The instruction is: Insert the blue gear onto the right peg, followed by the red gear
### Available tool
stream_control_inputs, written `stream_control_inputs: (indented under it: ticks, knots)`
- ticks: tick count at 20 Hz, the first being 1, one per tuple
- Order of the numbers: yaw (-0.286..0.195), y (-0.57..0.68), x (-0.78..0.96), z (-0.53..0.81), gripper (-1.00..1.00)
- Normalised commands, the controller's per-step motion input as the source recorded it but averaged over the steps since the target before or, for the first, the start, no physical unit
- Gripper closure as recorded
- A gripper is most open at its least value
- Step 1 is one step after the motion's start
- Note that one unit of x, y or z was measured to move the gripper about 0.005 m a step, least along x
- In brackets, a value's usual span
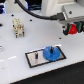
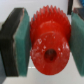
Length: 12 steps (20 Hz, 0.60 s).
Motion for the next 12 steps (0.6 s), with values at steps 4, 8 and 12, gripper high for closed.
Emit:
stream_control_inputs:
  ticks: [4,8,12]
  knots:
    - [0.0,-0.39,0.5,0.21,1.0]
    - [0.0,-0.37,0.5,0.18,1.0]
    - [0.0,-0.36,0.49,0.15,1.0]
